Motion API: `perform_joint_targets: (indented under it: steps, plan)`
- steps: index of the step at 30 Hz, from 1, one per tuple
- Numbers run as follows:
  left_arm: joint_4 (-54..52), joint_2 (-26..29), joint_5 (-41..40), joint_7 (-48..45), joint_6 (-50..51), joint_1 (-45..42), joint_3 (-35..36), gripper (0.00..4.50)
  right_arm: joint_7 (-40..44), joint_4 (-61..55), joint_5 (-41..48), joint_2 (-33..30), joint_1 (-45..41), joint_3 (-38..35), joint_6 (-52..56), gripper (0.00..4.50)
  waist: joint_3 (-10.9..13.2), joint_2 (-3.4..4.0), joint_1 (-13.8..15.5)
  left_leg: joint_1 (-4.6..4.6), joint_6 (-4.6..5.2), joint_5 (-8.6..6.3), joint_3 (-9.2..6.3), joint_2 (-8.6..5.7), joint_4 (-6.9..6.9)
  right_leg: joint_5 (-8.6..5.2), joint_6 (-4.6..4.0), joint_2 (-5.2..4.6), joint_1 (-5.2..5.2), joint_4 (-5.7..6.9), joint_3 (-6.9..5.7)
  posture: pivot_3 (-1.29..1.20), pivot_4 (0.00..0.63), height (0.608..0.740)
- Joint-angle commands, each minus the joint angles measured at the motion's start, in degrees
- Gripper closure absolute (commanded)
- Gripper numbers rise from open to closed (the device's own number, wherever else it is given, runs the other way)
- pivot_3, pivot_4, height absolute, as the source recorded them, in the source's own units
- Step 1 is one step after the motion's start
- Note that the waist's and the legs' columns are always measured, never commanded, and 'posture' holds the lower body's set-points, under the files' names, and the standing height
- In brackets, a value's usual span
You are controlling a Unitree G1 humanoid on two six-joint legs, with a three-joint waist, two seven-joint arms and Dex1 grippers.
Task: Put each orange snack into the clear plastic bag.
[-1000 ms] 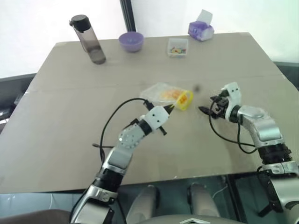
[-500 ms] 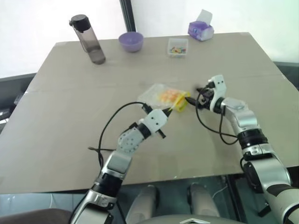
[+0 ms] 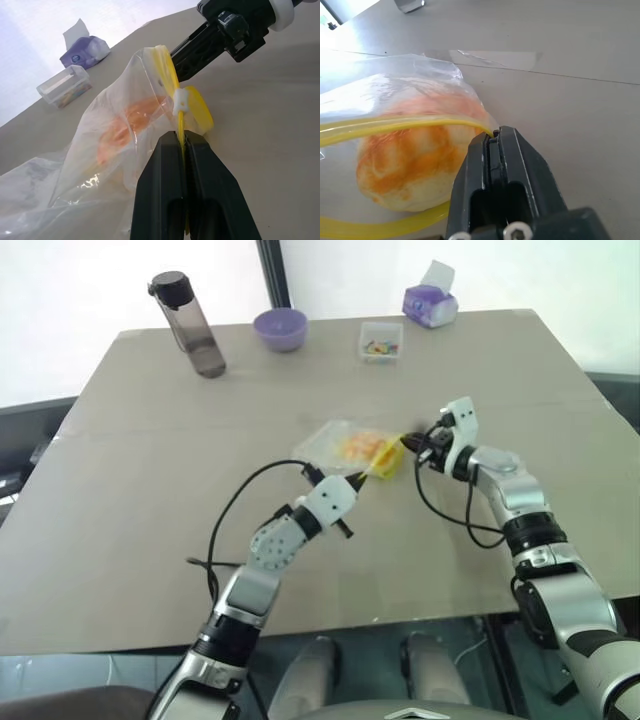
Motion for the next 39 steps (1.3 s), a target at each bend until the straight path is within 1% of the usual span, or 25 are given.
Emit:
perform_joint_targets:
  steps: [1,4,6,11,14,18,20,24,26,28,31,35,38,39]
  plan:
    - [-2.22,0.13,0.16,0.56,-0.36,-0.26,0.2,4.5,0.02,-2.33,0.4,-0.16,-1.39,-1.46,-1.28,4.47,0.0,0.0,-0.01,0.0,0.0,0.0,0.0,0.0,0.0,0.0,0.0,0.0,0.0,0.0,0.0,0.0,0.15,0.74]
    - [-2.5,-0.48,-0.87,0.75,0.47,-0.92,0.92,4.5,-0.35,-3.97,0.01,-1.37,-1.64,-1.6,-0.39,4.47,0.0,0.0,0.02,0.0,0.0,0.0,0.0,0.0,0.0,0.0,0.0,0.0,0.0,0.0,0.0,0.0,0.15,0.74]
    - [-2.7,-0.97,-2.23,0.93,1.5,-2.01,2.13,4.5,0.14,-5.87,-0.11,-3.36,-2.26,-1.74,1.51,4.47,0.0,0.0,0.07,-0.01,0.0,0.0,0.0,-0.01,0.0,0.0,0.0,-0.01,0.0,0.0,0.0,0.0,0.15,0.74]
    - [-4.65,-2.57,-7.61,1.28,7.69,-6.83,6.56,4.5,4.23,-13.02,0.65,-11.8,-4.86,-1.89,13.04,4.47,0.02,0.01,0.27,-0.08,0.01,-0.01,-0.05,-0.03,0.02,0.0,0.0,-0.01,-0.01,-0.01,-0.05,0.0,0.15,0.74]
    - [-7.01,-2.73,-10.95,-0.74,15.1,-9.79,6.92,4.5,8.39,-17.78,2.08,-17.62,-7.15,-1.5,23.38,4.47,0.04,0.03,0.22,-0.12,0.1,-0.06,-0.05,-0.03,0.02,0.0,0.0,-0.02,-0.01,-0.06,-0.07,0.0,0.15,0.74]
    - [-11.23,-5.02,-18.19,-1.62,24.9,-13.97,7.9,4.5,13.21,-22.92,3.83,-23.03,-9.97,-0.48,30.55,4.47,0.05,0.01,0.17,-0.13,0.13,-0.08,-0.06,-0.02,-0.02,-0.01,0.01,-0.01,-0.01,-0.12,-0.1,0.0,0.15,0.74]
    - [-12.55,-5.71,-20.45,-1.36,28.37,-15.19,8.41,4.5,15.23,-24.48,4.31,-24.75,-10.47,0.34,32.54,4.47,0.06,0.0,0.15,-0.15,0.15,-0.09,-0.06,-0.02,-0.01,-0.01,0.01,-0.02,-0.01,-0.12,-0.11,0.0,0.15,0.74]
    - [-14.66,-7.94,-27.1,-0.56,36.75,-17.0,10.46,4.5,25.75,-27.9,3.38,-33.27,-8.76,5.42,33.1,4.47,0.08,-0.01,0.28,-0.16,0.14,-0.08,-0.06,-0.02,0.0,-0.01,0.02,-0.02,0.01,-0.16,-0.15,0.0,0.15,0.74]
    - [-15.83,-8.65,-30.61,-0.05,41.01,-17.29,11.81,4.5,29.9,-28.86,4.93,-35.82,-8.0,5.88,33.79,4.47,0.09,-0.03,0.32,-0.18,0.12,-0.07,-0.06,-0.02,0.01,-0.01,0.02,-0.03,0.01,-0.19,-0.15,0.0,0.15,0.74]
    - [-16.87,-8.28,-33.15,-0.49,44.35,-17.17,12.02,4.5,32.46,-28.57,7.3,-36.47,-8.58,5.08,36.17,4.47,0.1,-0.04,0.16,-0.18,0.12,-0.08,-0.05,-0.02,0.01,-0.01,0.03,-0.03,0.02,-0.19,-0.16,0.0,0.15,0.74]
    - [-18.19,-6.23,-34.09,-1.86,47.3,-16.08,10.32,4.5,33.37,-27.37,6.85,-37.12,-8.59,5.74,35.5,4.47,0.11,-0.04,0.09,-0.16,0.11,-0.07,-0.04,0.01,0.01,-0.01,0.02,-0.02,0.01,-0.16,-0.15,0.0,0.15,0.74]
    - [-19.72,-3.27,-33.31,-3.32,48.31,-13.53,7.17,4.5,31.78,-25.12,5.63,-36.07,-8.29,5.7,33.64,4.47,0.11,-0.04,0.31,-0.16,0.0,-0.01,-0.02,0.0,0.01,-0.01,0.02,-0.03,0.02,-0.17,-0.14,0.0,0.15,0.74]
    - [-19.77,-3.44,-33.54,-2.46,47.9,-13.0,7.38,4.5,29.53,-24.41,5.17,-34.43,-8.24,4.65,31.49,4.47,0.14,-0.08,0.49,-0.17,0.0,-0.01,-0.04,-0.01,0.02,-0.01,0.02,-0.04,0.02,-0.18,-0.14,0.0,0.15,0.74]
    - [-19.46,-3.79,-33.65,-1.96,47.74,-12.97,7.8,4.5,29.11,-24.31,5.12,-34.2,-8.11,4.38,30.91,3.95,0.14,-0.08,0.53,-0.17,-0.01,0.0,-0.04,0.0,0.02,-0.01,0.02,-0.04,0.01,-0.18,-0.14,0.0,0.15,0.74]
